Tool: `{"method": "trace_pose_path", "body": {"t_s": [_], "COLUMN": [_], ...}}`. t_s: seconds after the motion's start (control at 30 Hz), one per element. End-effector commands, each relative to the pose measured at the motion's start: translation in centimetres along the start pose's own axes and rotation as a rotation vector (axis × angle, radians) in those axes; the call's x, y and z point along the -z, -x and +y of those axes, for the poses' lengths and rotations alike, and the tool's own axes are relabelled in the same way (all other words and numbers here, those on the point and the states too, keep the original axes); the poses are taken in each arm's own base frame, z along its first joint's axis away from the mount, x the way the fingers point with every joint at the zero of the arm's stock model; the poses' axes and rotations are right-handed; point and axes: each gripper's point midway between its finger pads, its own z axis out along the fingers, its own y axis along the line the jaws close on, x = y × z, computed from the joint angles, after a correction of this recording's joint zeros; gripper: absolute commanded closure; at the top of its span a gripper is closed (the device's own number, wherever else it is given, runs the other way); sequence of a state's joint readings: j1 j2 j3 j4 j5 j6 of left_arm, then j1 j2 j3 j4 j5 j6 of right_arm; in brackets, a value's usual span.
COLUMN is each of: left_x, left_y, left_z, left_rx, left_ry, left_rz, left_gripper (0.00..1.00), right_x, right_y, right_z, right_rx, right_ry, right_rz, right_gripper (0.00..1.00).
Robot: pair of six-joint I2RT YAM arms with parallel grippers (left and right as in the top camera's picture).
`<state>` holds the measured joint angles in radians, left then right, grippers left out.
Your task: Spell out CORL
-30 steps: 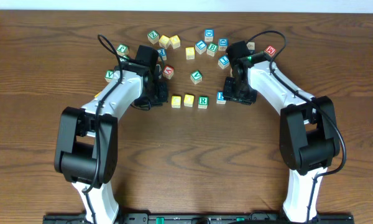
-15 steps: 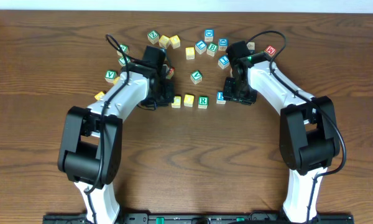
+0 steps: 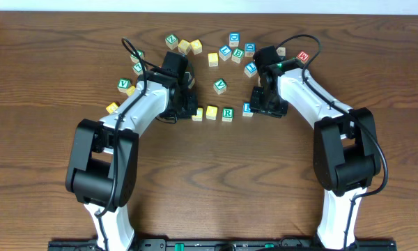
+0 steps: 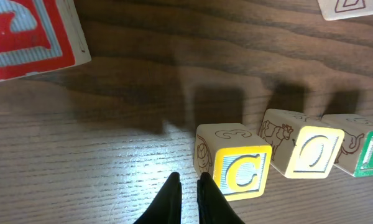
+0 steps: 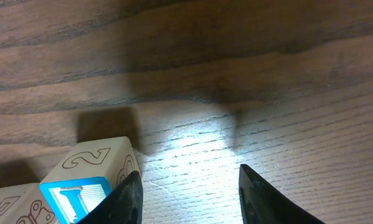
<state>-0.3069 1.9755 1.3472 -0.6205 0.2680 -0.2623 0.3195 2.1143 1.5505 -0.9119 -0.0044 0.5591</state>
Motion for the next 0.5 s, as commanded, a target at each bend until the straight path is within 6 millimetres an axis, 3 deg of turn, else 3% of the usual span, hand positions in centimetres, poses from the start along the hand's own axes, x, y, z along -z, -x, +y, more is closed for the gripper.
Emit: {"method": "trace_pose_path", "body": {"t_s": [0.0, 0.47], "left_x": [-1.3, -1.6], "left_y": [-1.0, -1.2], "left_z": [-0.3, -1.8], "left_rx": [-0.002, -0.042], "left_ry": [-0.003, -0.015], "left_rz": [0.041, 0.032], "left_gripper": [0.9, 0.9], "right_x": [-0.3, -0.3], "right_y": [0.2, 0.1], "right_z": [-0.4, -0.5], "right_rx": [-0.019, -0.012], "right_ry": [-0.006, -0.009], "right_rz": [0.004, 0.009], "right_gripper": [0.56, 0.56]}}
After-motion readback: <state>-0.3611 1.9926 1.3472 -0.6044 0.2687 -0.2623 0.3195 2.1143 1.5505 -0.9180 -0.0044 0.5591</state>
